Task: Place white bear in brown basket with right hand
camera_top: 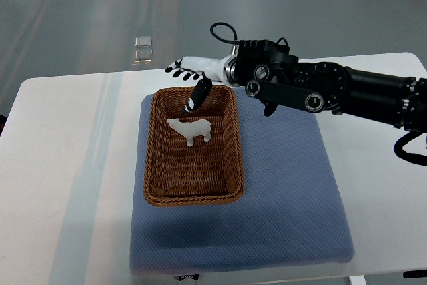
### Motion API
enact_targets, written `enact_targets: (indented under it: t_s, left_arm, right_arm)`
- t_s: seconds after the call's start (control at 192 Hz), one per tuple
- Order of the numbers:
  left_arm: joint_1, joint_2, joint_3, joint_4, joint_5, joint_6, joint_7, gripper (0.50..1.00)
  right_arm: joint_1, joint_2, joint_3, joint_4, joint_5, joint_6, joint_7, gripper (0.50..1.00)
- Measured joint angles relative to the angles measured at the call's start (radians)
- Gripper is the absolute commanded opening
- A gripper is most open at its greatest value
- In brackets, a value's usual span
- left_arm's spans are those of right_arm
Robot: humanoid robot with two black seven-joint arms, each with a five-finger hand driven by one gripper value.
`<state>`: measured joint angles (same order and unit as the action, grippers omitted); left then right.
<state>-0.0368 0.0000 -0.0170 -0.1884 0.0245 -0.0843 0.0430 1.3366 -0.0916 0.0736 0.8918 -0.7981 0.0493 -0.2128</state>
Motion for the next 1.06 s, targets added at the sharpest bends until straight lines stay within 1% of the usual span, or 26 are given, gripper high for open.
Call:
enact_targets:
  t_s: [0.042,0.114,0.239,0.411,0.473,0.567,0.712,0.816,0.978,1.061]
  left_arm:
    - [0.000,0.000,0.000,-0.001,0.000,0.000,0.000,1.000]
    - [0.000,0.000,0.001,-0.003,0.000,0.000,0.000,1.000]
    - [0.000,0.000,0.002,-0.007,0.001,0.000,0.000,1.000]
    - [0.000,0.000,0.002,-0.008,0.002,0.000,0.000,1.000]
    - [0.000,0.000,0.002,-0.008,0.002,0.000,0.000,1.000]
    - [0.000,0.000,0.003,-0.008,0.002,0.000,0.000,1.000]
    - [0.000,0.000,0.003,-0.008,0.002,0.000,0.000,1.000]
    - [0.000,0.000,0.003,-0.009,0.002,0.000,0.000,1.000]
    - [0.000,0.000,0.003,-0.009,0.002,0.000,0.000,1.000]
    - [0.000,0.000,0.003,-0.009,0.002,0.000,0.000,1.000]
  right_arm:
    - [-0.019,-0.030,0.061,0.000,0.001,-0.013,0.009,0.895]
    - [-0.092,-0.079,0.198,-0.001,0.002,-0.054,0.040,0.895]
    - [-0.263,-0.102,0.475,-0.001,0.002,-0.119,0.128,0.895]
    - [-0.487,-0.062,0.835,-0.004,0.031,-0.134,0.273,0.897]
    - [-0.547,-0.020,0.944,-0.012,0.064,-0.135,0.313,0.915]
    - [-0.606,0.039,1.064,-0.036,0.144,-0.135,0.353,0.919]
    - [-0.662,0.082,1.148,-0.100,0.347,-0.117,0.419,0.921]
    - [-0.670,0.086,1.155,-0.157,0.454,-0.071,0.460,0.921]
    - [-0.670,0.084,1.162,-0.216,0.548,0.027,0.474,0.924]
    - [-0.670,0.081,1.162,-0.233,0.561,0.055,0.475,0.924]
